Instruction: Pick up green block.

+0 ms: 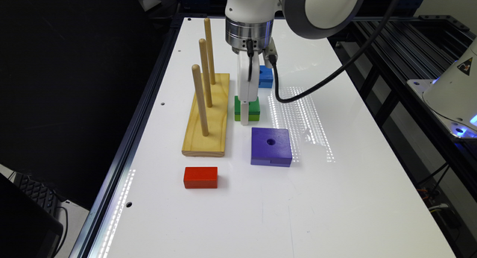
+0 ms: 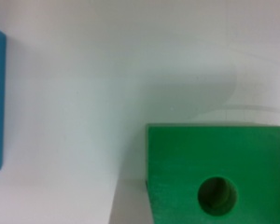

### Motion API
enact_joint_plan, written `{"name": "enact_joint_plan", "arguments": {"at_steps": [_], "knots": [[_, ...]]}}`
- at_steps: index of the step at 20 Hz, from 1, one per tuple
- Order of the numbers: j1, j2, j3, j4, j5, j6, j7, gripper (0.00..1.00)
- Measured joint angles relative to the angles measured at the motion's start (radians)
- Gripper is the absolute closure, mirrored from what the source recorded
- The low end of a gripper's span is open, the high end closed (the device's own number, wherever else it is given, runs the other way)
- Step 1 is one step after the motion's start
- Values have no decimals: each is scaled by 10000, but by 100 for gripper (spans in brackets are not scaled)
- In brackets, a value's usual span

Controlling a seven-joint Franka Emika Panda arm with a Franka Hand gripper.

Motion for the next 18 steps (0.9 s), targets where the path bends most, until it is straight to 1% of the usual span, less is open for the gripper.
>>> {"name": "enact_joint_plan", "arguments": {"at_steps": [11, 15, 18], "knots": [[-5, -35, -8, -1, 0, -11, 0, 100], [-6, -245, -9, -6, 0, -141, 0, 100], [-6, -505, -9, -18, 0, -372, 0, 100]]}}
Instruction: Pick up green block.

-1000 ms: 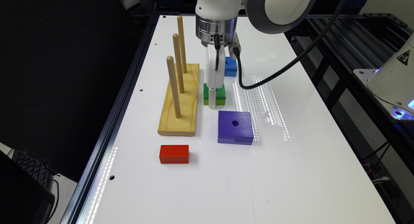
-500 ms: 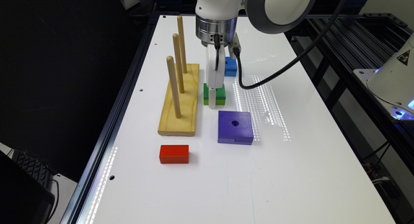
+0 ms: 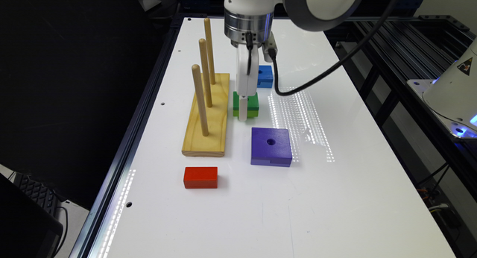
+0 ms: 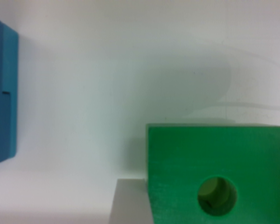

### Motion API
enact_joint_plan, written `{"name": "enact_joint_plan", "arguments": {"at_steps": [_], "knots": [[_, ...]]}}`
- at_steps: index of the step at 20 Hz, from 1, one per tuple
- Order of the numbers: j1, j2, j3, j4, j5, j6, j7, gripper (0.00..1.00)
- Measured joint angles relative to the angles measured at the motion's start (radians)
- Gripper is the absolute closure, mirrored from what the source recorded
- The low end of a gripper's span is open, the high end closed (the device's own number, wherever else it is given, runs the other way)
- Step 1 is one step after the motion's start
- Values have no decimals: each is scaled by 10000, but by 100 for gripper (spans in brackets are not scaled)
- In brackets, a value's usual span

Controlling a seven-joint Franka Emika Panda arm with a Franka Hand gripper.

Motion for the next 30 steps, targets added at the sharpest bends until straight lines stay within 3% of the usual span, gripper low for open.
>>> {"name": "enact_joint_plan", "arguments": {"at_steps": [3, 8, 17, 25, 30], "knots": [[0, -325, 1, -9, 0, -271, 0, 100], [1, -1145, 4, -50, 0, -1107, 1, 100], [1, -1416, 6, -141, 0, -1218, 1, 100], [2, -2136, 11, -133, 0, -1874, 1, 100], [3, -3027, 17, -104, 9, -2737, 4, 100]]}}
